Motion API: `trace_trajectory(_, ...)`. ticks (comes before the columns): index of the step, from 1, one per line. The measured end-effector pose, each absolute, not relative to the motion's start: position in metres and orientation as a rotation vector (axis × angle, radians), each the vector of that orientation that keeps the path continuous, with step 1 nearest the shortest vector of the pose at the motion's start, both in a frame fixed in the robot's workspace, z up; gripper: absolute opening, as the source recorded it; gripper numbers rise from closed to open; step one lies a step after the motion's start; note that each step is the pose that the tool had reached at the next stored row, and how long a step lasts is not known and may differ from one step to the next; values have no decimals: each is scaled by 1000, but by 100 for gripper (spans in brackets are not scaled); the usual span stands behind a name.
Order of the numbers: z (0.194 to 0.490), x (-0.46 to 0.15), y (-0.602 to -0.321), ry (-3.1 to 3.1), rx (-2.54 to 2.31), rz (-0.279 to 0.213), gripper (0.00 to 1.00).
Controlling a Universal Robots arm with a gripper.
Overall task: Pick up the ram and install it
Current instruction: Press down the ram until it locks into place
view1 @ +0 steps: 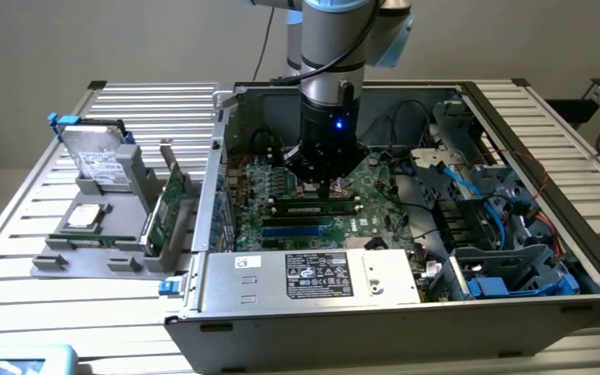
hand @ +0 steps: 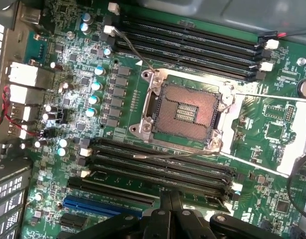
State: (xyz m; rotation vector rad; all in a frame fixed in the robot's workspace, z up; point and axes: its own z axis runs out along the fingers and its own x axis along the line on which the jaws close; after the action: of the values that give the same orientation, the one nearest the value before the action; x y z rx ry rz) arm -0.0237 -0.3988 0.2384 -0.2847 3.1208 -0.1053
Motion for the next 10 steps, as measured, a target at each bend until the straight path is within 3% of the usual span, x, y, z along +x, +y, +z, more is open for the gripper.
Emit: trace_trajectory(10, 238, -24, -399, 3134, -109, -119, 11)
